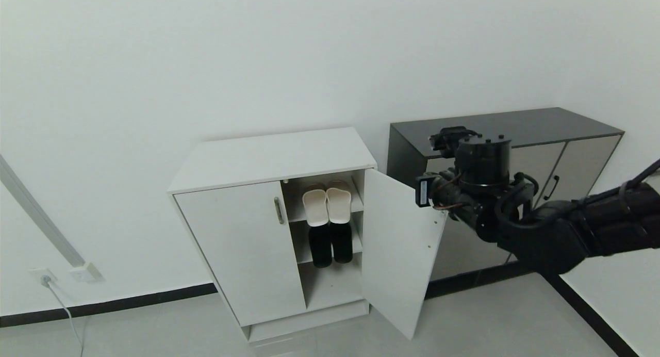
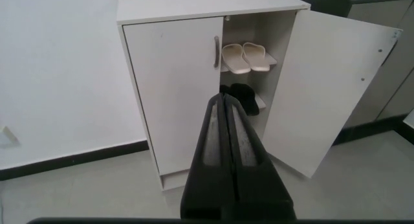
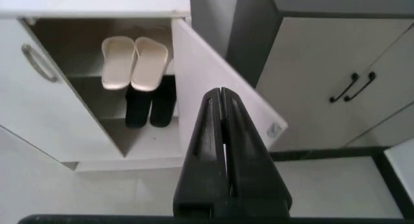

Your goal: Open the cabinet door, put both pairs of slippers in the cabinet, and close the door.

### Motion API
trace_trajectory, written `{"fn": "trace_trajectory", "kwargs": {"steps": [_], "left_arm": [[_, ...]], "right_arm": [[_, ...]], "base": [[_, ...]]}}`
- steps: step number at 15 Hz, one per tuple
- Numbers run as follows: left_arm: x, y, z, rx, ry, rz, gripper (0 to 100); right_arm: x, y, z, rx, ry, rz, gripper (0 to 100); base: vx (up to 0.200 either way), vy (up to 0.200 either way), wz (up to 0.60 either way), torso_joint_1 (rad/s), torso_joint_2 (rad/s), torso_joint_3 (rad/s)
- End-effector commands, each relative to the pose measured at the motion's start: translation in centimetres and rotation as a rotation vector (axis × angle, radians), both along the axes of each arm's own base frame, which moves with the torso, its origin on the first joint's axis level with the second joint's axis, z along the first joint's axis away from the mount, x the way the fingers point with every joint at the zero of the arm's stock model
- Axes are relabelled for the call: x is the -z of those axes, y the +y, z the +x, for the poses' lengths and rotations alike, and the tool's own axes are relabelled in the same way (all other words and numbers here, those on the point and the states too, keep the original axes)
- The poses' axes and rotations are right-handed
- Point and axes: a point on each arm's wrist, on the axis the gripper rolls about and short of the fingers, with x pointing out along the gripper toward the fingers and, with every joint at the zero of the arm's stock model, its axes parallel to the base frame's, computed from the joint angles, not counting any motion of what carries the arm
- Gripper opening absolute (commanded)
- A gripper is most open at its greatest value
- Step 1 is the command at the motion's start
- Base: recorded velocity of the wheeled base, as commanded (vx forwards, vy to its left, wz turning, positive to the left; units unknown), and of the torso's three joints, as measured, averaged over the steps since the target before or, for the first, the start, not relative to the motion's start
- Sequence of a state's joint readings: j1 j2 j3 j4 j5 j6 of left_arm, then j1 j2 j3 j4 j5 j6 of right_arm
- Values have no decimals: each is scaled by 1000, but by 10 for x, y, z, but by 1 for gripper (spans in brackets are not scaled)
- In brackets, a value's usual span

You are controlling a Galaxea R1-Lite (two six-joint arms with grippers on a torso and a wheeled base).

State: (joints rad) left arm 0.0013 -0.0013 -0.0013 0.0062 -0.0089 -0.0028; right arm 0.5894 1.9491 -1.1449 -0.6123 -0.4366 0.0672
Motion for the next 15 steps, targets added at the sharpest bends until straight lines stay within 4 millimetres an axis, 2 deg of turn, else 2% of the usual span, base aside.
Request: {"fn": "trace_trajectory", "kwargs": {"steps": [1, 4, 6, 15], "left_arm": [[0, 0, 0, 0, 1, 0, 0], [0, 0, 0, 0, 1, 0, 0], [0, 0, 0, 0, 1, 0, 0], [0, 0, 0, 0, 1, 0, 0]], "right_arm": [[-4, -15, 38, 34, 53, 30, 0], [4, -26, 73, 60, 115, 63, 0], [16, -32, 87, 54, 137, 67, 0], [54, -44, 129, 115, 157, 94, 0]], "base": [[0, 0, 0, 0, 0, 0], [0, 0, 0, 0, 0, 0], [0, 0, 0, 0, 0, 0], [0, 0, 0, 0, 0, 0]]}}
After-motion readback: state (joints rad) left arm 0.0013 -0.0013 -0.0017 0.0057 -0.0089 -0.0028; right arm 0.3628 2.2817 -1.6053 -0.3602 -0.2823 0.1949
